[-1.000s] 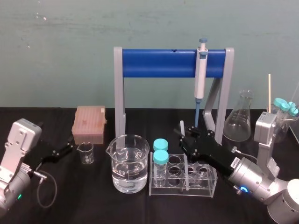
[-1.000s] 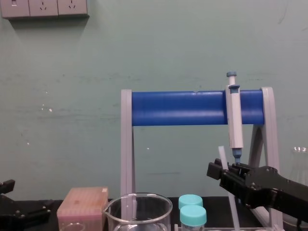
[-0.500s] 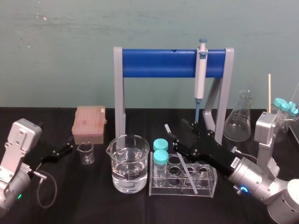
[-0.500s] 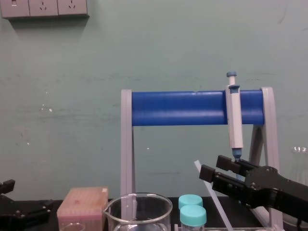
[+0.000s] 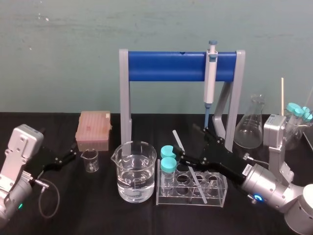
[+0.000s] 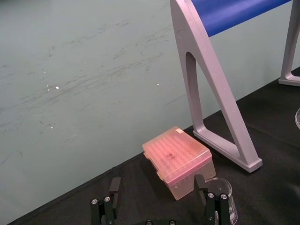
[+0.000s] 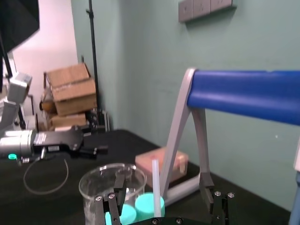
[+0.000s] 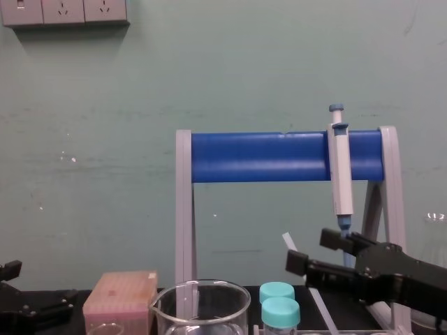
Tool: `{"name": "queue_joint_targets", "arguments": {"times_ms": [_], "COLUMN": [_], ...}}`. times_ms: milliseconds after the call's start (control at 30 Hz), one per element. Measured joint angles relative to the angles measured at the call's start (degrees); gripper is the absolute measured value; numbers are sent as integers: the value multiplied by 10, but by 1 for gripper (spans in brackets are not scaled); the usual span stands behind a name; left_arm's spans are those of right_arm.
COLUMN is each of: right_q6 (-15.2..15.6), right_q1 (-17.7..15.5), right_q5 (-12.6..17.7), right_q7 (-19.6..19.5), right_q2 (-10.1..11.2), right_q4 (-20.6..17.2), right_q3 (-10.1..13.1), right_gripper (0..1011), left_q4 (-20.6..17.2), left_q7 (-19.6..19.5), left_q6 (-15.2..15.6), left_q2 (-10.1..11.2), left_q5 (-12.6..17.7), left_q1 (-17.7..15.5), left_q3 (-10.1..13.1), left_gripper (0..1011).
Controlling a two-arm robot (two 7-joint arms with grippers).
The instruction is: Pick up the stirring rod with one hand, then place it down.
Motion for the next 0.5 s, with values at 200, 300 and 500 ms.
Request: {"name": "queue_joint_targets", "arguments": {"times_ms": [200, 300, 500], "right_q6": [52, 69, 91], "right_q1": [-32, -61, -120], "right_q5": [-7, -5, -7], "right_q7": [-26, -40, -100], "right_q2": [42, 70, 112], "right_q4": [-65, -104, -160], "right_q3": [5, 17, 59], "right_gripper": [1003, 1003, 1003], "left_q4": [0, 0, 0], "left_q7": [0, 0, 0], "left_q6": [0, 0, 0], "left_q2": [0, 0, 0], "left_q5": [0, 0, 0], "left_q1": [0, 0, 0], "left_q3": [0, 0, 0], "left_gripper": [1000, 1000, 1000]}}
